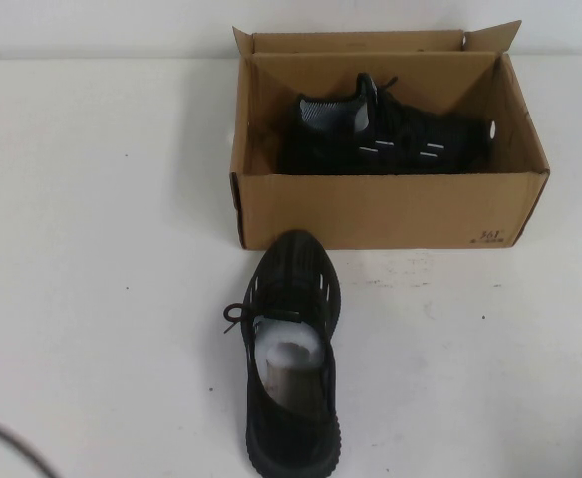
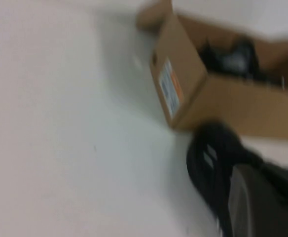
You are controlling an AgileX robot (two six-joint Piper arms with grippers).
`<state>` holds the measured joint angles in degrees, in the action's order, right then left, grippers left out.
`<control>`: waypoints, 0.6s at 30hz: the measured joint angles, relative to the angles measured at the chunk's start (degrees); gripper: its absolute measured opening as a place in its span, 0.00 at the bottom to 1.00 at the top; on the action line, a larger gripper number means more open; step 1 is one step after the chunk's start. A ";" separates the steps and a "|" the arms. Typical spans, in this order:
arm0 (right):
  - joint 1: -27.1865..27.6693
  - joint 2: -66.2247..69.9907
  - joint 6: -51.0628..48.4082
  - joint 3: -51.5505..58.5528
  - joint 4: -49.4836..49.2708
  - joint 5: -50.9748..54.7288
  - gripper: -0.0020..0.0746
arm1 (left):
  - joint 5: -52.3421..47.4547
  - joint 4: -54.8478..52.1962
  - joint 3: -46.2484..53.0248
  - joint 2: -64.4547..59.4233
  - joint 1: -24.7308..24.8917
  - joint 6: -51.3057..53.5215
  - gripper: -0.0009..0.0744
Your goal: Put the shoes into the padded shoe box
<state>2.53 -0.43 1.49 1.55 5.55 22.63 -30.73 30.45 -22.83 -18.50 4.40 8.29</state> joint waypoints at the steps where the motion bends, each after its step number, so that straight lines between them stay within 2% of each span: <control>1: 0.00 0.00 0.00 0.00 0.00 0.00 0.01 | -4.08 -0.67 -3.41 -3.41 0.00 1.97 0.01; 6: 0.00 0.00 0.00 0.00 0.00 0.00 0.01 | -21.74 -1.67 -18.19 -19.30 0.00 14.84 0.01; 9: 0.00 0.00 0.00 0.00 0.00 0.00 0.01 | -29.07 -1.81 -25.83 -28.34 0.00 22.64 0.01; 15: 0.00 0.00 0.00 0.00 0.00 0.00 0.01 | -34.59 -0.47 -36.61 -42.19 0.28 33.89 0.01; 18: 0.00 0.00 0.00 0.00 0.00 0.00 0.01 | -34.96 0.21 -41.74 -48.31 3.21 37.99 0.01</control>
<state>2.53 -0.43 1.49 1.55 5.55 22.63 -65.70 30.66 -64.57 -66.80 7.61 46.28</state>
